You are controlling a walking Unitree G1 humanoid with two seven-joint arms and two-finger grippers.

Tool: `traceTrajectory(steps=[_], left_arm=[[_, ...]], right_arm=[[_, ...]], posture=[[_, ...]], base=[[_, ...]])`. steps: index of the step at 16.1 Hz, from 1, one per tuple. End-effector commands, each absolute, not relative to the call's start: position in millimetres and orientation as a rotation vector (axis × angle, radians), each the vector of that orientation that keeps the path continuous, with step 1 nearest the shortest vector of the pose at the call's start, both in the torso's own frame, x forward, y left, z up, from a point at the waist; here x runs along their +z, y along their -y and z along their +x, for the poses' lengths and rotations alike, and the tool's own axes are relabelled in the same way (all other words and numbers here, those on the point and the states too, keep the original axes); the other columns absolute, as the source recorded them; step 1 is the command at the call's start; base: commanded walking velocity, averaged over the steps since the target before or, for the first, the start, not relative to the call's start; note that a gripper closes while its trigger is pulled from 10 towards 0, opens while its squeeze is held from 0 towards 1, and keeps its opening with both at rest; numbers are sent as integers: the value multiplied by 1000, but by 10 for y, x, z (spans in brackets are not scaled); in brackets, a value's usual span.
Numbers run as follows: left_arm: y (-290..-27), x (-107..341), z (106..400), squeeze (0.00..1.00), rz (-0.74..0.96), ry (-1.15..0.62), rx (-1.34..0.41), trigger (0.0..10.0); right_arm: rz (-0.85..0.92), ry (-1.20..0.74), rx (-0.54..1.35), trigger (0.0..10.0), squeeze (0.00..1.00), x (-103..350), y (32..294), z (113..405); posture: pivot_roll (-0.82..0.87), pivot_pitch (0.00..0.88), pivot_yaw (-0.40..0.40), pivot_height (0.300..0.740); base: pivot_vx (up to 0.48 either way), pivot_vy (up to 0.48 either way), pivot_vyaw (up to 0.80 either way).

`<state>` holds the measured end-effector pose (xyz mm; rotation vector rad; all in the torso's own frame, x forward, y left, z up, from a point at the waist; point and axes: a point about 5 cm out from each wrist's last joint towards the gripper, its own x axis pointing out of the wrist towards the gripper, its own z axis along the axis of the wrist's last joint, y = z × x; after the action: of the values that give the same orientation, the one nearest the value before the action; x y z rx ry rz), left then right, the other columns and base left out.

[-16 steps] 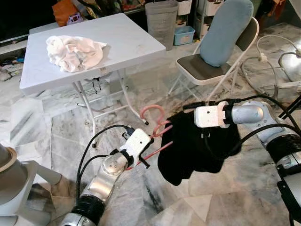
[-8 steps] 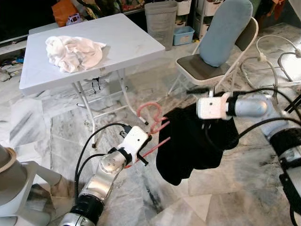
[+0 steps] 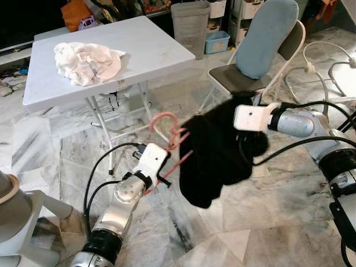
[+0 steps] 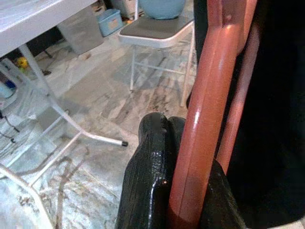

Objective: Hang hanger

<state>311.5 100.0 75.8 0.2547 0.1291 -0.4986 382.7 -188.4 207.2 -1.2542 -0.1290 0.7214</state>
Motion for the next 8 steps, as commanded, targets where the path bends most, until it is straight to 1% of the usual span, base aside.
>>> traceTrajectory(steps=[1, 4, 5, 6, 7, 8], left_arm=[[-1039, 871, 3154, 0, 233, -81, -465, 0], [-1055, 892, 3192, 0, 211, -86, -416, 0], [-1058, 895, 3197, 0, 218, -86, -414, 0], [-1071, 906, 3213, 0, 217, -82, -397, 0], [-1119, 934, 3253, 0, 197, -77, -348, 0], [-1205, 978, 3307, 0, 167, -65, -276, 0]], right_arm=[[-1256, 156, 679, 10000, 1000, 2181, 1870, 3869], [-1173, 154, 581, 10000, 1000, 2201, 1899, 3913], [-1151, 149, 576, 10000, 1000, 2194, 1902, 3914], [-1088, 138, 582, 10000, 1000, 2163, 1899, 3905], [-1025, 117, 616, 10000, 973, 2090, 1890, 3869], [-912, 82, 650, 10000, 675, 1984, 1884, 3820]], posture=[[-120, 20, 64, 740], [-120, 20, 65, 740], [-120, 20, 65, 740], [-120, 20, 65, 740], [-122, 21, 66, 740], [-128, 23, 68, 740]], base=[[0, 0, 0], [0, 0, 0], [0, 0, 0], [0, 0, 0], [0, 0, 0], [0, 0, 0]])
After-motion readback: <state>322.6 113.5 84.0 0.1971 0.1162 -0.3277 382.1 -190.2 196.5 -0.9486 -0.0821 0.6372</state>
